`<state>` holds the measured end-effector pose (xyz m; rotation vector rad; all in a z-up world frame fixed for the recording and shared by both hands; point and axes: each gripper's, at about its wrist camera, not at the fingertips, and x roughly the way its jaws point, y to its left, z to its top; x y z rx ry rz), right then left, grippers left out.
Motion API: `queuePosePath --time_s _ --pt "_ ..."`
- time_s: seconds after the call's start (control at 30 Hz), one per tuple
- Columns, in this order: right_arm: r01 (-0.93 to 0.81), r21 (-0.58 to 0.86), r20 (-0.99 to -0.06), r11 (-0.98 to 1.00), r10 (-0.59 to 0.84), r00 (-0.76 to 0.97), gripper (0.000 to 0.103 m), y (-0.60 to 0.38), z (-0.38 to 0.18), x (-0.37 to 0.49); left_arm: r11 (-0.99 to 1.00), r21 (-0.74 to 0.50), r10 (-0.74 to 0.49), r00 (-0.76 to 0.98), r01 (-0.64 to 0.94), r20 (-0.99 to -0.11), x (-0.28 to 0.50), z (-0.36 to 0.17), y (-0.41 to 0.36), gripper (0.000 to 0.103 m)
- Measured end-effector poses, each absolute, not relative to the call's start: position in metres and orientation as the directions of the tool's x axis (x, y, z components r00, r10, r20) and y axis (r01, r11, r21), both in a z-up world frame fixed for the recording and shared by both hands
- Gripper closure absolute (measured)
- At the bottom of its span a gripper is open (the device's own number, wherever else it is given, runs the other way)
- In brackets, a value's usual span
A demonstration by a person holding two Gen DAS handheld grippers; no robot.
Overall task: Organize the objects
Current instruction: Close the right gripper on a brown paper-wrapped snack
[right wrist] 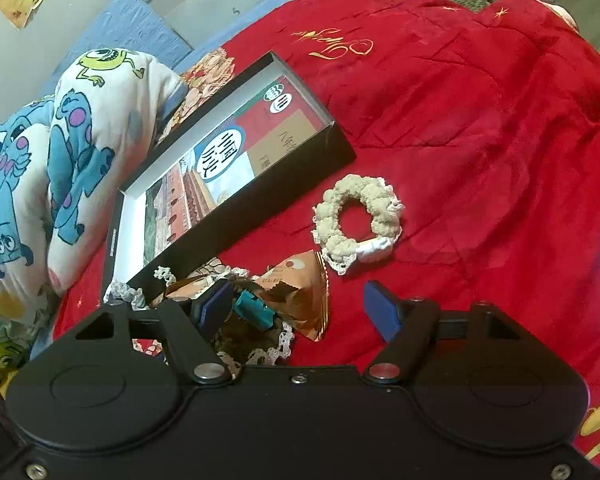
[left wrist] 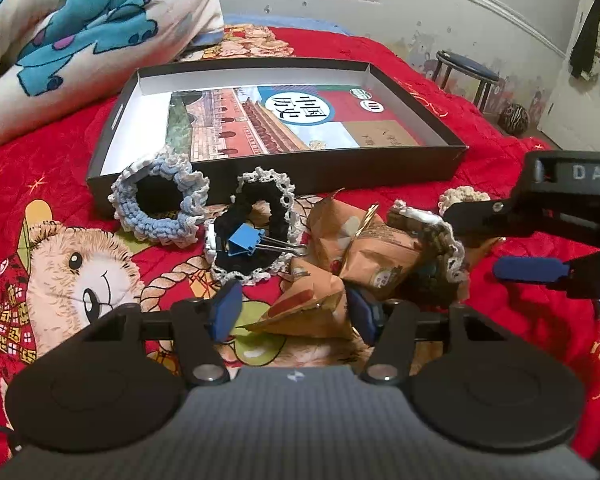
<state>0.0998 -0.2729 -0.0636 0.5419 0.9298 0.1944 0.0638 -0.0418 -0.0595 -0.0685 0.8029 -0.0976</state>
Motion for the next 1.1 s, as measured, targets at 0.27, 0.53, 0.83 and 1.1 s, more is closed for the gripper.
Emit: queuePosePath --time_s 0.27,0.53,0.83,1.1 --pt "0.098 0.505 -0.726 0.858 0.361 0.585 0.034 -0.272 -0.07 0.109 0.991 -0.114 -0.129 0.689 0.068 -0.714 0.065 -0.062 -0.043 0.056" --pt "0.077 0.464 -0.746 0.882 0.342 0.572 0.035 -0.263 -0.072 0.112 0.993 -0.042 -0.106 0.69 0.109 -0.716 0.064 -0.065 -0.053 0.048" --pt "0.106 0.462 -0.756 0.88 0.329 0.566 0.043 -0.265 -0.074 0.114 0.988 0.068 -0.058 0.73 0.142 -0.682 0.057 -0.07 -0.066 0.049" --pt "0.1 0.478 -0.753 0.873 0.349 0.558 0.056 -0.265 -0.073 0.114 0.986 0.072 -0.062 0.741 0.147 -0.668 0.057 -0.071 -0.066 0.054"
